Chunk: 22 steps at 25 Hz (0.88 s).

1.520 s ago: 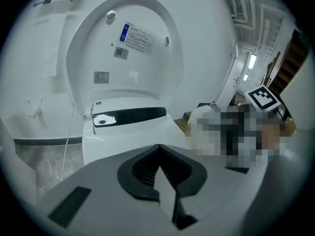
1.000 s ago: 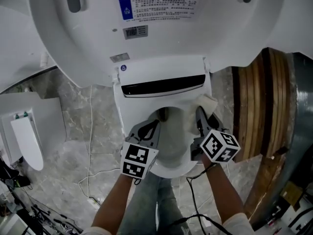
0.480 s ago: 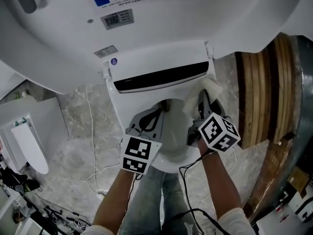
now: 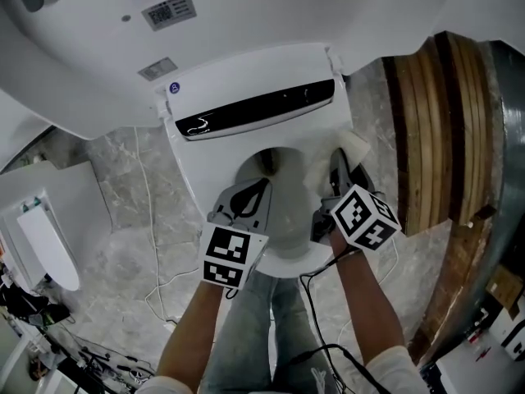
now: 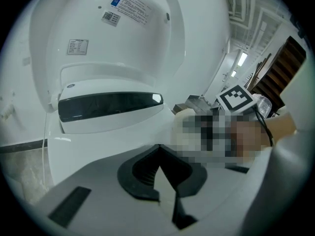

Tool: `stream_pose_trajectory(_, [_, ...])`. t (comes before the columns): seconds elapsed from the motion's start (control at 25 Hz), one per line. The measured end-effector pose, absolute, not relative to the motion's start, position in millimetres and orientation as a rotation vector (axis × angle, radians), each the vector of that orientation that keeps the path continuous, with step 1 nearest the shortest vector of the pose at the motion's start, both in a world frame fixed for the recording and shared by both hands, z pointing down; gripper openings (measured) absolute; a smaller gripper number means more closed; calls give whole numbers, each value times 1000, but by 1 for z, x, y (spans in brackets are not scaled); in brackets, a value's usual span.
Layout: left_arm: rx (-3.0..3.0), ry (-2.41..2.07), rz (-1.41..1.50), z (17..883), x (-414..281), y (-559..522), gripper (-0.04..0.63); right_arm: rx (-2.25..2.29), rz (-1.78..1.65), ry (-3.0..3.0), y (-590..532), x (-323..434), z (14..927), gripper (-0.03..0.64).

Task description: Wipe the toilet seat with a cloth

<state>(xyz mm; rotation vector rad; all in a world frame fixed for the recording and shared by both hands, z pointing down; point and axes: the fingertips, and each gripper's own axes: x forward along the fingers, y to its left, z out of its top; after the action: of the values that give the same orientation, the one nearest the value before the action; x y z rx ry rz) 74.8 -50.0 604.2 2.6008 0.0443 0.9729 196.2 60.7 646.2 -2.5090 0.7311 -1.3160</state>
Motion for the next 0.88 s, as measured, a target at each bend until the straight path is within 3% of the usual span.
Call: stream_pose_trajectory(0.88, [2595,85,995,615,59,3,11,-2488,-1344,697,134,141,652,100])
